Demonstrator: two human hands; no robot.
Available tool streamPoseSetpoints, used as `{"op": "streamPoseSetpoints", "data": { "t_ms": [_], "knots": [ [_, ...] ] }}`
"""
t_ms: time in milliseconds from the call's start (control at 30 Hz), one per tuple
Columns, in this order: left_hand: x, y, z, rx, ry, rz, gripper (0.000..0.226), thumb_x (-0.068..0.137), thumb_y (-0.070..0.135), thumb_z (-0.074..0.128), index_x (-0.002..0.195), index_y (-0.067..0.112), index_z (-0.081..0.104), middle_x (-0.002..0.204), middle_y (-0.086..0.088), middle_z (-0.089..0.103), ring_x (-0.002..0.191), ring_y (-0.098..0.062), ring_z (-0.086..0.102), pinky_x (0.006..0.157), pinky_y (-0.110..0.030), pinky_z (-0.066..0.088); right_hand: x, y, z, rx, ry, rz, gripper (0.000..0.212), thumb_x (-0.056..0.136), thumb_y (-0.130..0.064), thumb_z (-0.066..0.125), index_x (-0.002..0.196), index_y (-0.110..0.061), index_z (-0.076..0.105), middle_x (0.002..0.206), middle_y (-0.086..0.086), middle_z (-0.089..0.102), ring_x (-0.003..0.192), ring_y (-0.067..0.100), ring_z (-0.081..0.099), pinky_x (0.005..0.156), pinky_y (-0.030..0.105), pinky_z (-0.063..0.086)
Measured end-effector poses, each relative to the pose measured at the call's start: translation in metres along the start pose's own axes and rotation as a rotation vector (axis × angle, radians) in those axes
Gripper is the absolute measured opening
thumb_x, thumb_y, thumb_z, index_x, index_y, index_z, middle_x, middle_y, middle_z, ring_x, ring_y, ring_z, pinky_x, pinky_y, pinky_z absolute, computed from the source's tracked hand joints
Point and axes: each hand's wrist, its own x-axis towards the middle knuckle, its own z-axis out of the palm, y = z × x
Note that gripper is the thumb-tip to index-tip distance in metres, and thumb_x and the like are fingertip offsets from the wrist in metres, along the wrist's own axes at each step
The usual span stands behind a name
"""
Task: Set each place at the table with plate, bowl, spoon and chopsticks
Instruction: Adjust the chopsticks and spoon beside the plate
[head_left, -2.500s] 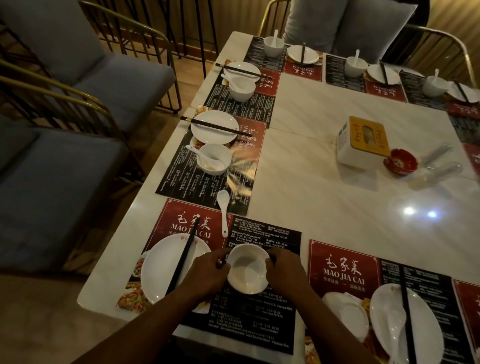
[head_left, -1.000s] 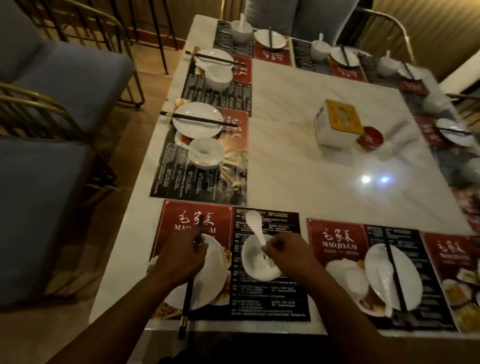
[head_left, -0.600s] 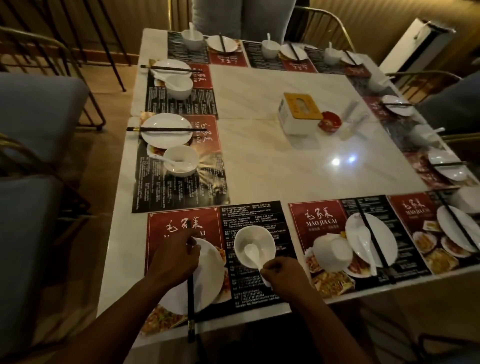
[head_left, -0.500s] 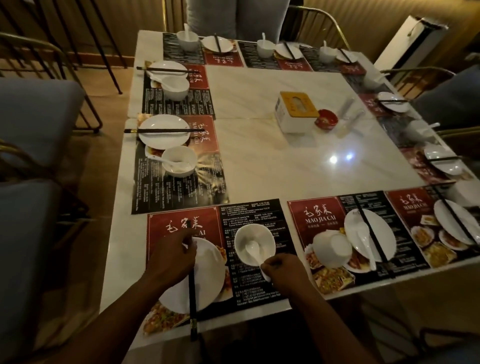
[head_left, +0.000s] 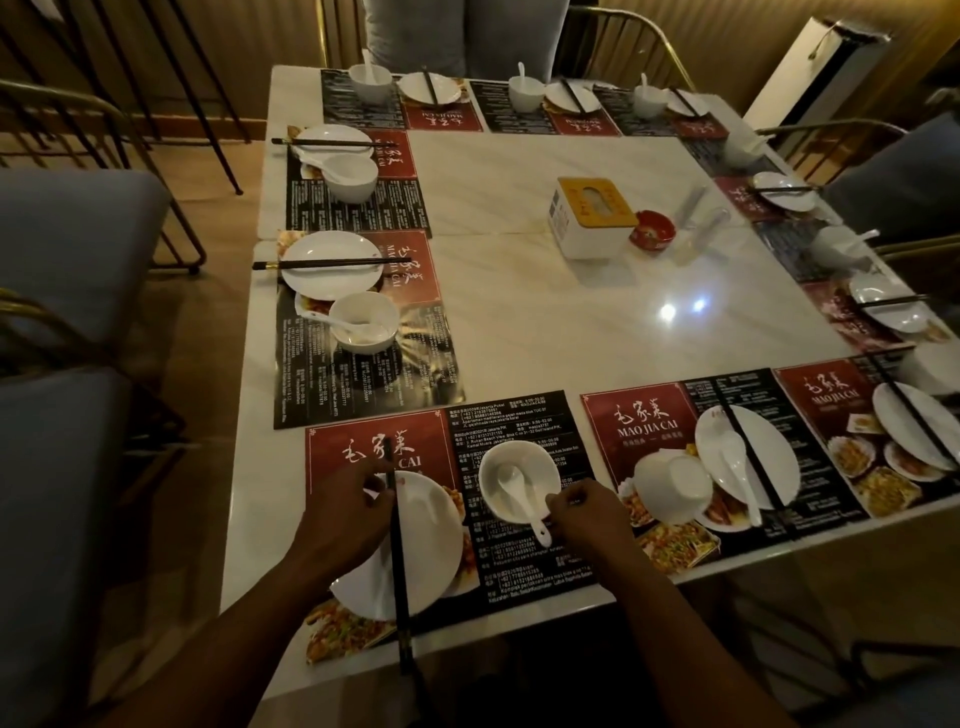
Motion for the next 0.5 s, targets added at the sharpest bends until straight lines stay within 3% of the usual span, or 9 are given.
{"op": "streamPoseSetpoints", "data": {
  "t_ms": [267, 500],
  "knots": [
    [0.0050, -0.0057, -0.0037, 0.026, 0.009, -0.036, 0.035, 0.093, 0.019, 0.067, 0.128, 0.019, 0.060, 0.112, 0.000, 0.068, 0.082, -0.004, 0.059, 0.064, -0.011, 0.040, -0.0006, 0.0001, 0.0051, -0.015, -0.093, 0.051, 0.022, 0.078, -0.011, 0.075, 0.093, -0.015, 0.059, 0.097, 0.009, 0.065, 0.080, 0.025, 0.071, 0.058, 0.033, 0.062],
    [0.0069, -0.0031, -0.0023, 0.015, 0.005, -0.033, 0.033, 0.093, 0.020, 0.067, 0.125, 0.022, 0.061, 0.106, 0.006, 0.065, 0.081, -0.001, 0.058, 0.063, -0.011, 0.040, 0.0023, 0.0047, 0.0084, -0.007, -0.083, 0.032, 0.021, 0.080, -0.016, 0.074, 0.093, -0.020, 0.059, 0.099, 0.006, 0.064, 0.082, 0.023, 0.070, 0.058, 0.033, 0.062]
  ]
}}
